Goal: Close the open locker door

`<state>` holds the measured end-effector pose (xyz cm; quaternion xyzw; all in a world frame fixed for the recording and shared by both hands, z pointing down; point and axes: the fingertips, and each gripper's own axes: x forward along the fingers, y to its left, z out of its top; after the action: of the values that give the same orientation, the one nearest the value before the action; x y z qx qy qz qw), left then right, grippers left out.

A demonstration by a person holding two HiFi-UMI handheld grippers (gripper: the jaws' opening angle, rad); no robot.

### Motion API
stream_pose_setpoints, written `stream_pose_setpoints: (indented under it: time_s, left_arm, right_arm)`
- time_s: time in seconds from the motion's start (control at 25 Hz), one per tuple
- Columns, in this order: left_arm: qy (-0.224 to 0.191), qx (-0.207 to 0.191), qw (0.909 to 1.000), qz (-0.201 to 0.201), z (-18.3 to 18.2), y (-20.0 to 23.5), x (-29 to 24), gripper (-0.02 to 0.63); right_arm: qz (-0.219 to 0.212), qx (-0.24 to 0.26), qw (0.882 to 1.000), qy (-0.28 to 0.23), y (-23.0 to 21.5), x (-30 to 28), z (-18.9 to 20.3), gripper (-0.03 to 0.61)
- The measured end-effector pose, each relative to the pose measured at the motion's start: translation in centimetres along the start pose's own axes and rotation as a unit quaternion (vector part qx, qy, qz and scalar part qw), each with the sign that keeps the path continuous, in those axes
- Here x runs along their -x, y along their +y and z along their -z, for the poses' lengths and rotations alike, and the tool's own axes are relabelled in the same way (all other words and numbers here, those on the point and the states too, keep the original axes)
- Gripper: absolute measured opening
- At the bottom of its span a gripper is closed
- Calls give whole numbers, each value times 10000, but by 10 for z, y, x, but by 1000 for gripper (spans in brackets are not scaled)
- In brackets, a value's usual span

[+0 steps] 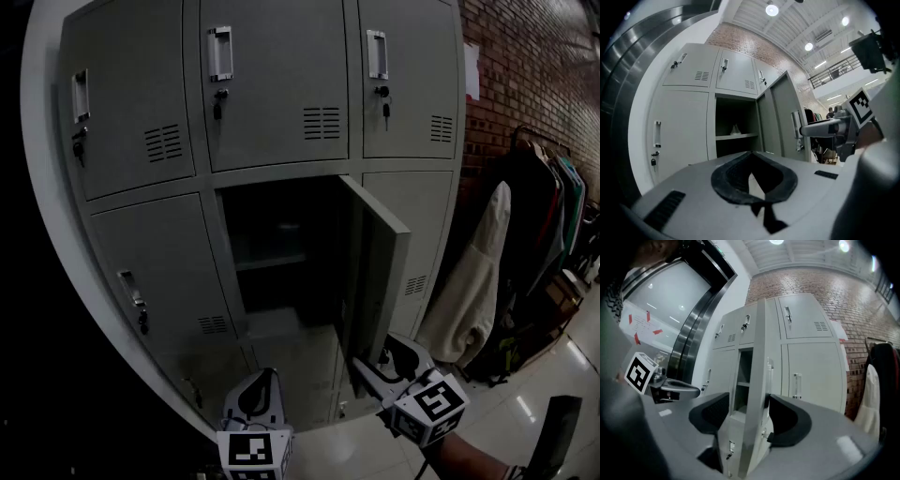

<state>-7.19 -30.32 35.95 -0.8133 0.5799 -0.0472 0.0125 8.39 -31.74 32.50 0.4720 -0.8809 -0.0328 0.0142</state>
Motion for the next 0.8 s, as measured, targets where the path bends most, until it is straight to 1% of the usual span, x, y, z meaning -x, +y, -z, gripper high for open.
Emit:
stream_pose_setpoints:
  time_s: [0.12, 0.24, 0.32, 0.56, 0.8]
  left_arm:
    - [8, -11, 10000, -12, 3, 5, 1, 3]
    - [26, 31, 10000, -18, 7, 13, 0, 3]
    - [59, 71, 9999, -50, 11, 22, 1, 3]
    - [90, 102, 9997, -214, 14, 66, -1, 3]
    - [62, 148, 9995, -272, 12, 115, -15, 3]
  right_arm:
    - [-114, 66, 9999, -14, 15, -8, -1, 230]
    - [-179, 161, 9997, -32, 28, -22, -3, 177]
    - [-232, 177, 9996, -11, 38, -33, -3, 153]
    - [-428, 204, 9989, 64, 67, -79, -2, 161]
    - [-509, 207, 9985, 82, 91, -135, -2, 133]
